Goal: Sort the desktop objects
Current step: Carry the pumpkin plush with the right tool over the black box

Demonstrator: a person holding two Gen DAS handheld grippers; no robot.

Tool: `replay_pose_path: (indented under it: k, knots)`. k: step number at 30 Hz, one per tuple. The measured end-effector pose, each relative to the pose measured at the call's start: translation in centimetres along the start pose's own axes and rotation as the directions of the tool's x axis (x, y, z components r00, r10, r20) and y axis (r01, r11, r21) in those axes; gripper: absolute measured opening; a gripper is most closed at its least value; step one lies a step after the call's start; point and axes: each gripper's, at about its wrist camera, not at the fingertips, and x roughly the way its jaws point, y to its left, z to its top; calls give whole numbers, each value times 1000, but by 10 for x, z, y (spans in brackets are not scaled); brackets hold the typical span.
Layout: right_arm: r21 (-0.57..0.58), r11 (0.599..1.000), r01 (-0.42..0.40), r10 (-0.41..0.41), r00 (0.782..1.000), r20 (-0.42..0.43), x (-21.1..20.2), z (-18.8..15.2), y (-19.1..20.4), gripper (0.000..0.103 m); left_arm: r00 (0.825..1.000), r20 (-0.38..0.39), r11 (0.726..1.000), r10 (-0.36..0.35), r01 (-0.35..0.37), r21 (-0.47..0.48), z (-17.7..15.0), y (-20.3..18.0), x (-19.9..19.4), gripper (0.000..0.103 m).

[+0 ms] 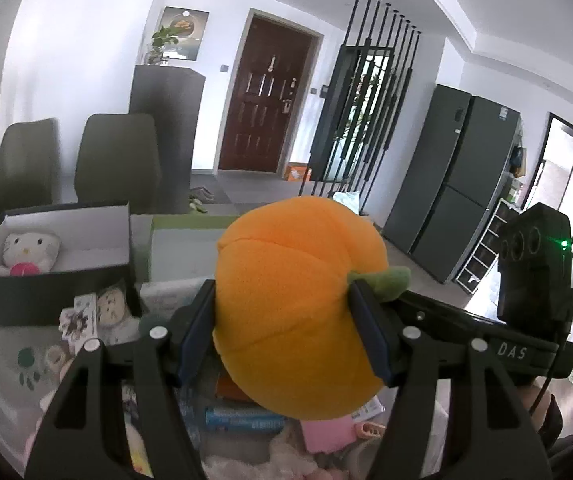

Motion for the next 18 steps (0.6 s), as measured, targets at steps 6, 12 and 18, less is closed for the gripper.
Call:
replay_pose_path:
  k: [6,12,18]
  knots:
    - [-30,999,25,-24,1000,19,14,23,18,71,999,46,1000,-16,17,-11,19,22,-7,65]
    - [-79,997,7,-4,999,37,30,39,53,71,995,99,1000,6,-5,-17,36,49,-34,64]
    - [-120,992,-32,38,998,50,45,44,100,71,989,146,999,38,-36,-22,47,80,-73,65]
